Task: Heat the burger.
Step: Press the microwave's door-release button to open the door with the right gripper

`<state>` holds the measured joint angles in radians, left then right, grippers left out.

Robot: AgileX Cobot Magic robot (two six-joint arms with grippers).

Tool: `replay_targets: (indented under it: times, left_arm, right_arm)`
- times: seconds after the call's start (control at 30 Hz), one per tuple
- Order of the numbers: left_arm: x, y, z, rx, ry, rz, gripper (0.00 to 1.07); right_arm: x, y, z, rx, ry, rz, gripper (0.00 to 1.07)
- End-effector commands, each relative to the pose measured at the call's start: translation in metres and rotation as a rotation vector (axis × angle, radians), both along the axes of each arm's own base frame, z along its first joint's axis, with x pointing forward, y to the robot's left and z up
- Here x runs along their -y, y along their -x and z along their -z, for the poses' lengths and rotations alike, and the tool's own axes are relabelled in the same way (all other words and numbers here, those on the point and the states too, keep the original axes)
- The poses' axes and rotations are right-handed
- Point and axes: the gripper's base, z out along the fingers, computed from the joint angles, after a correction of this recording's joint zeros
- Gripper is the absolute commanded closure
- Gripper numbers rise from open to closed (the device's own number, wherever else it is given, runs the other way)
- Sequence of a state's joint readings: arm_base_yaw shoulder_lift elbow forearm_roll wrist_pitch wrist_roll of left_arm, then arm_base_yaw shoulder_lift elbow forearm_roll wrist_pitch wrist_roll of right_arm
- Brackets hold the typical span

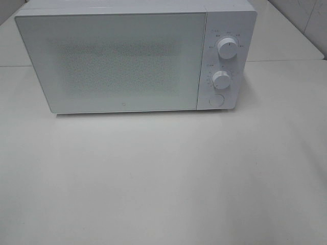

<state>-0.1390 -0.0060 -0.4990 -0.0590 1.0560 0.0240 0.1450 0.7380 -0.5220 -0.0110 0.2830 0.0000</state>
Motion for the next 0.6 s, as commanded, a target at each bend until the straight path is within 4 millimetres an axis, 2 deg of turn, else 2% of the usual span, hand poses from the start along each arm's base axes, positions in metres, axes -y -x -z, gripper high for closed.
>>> replay_targets:
  times: [0.03,0.37,0.53,0.57,0.6]
  left_arm:
    - [0.000,0.000,-0.001,0.019,0.007,0.001,1.06]
    - [0.000,0.000,-0.001,0.019,0.007,0.001,1.06]
    - [0.000,0.000,-0.001,0.019,0.007,0.001,1.06]
    - [0.000,0.000,-0.001,0.019,0.007,0.001,1.06]
    - [0.000,0.000,-0.001,0.019,0.007,0.001,1.06]
  right_arm:
    - [-0.002,-0.018,-0.001,0.059,0.007,-0.005,0.54]
    - [-0.007,-0.050,0.006,0.155,-0.008,-0.007,0.61]
    - [-0.009,-0.066,0.012,0.198,-0.014,-0.008,0.72]
    - [-0.010,-0.072,0.016,0.200,-0.015,-0.009,0.79]
    - [-0.010,-0.072,0.016,0.200,-0.015,-0.009,0.79]
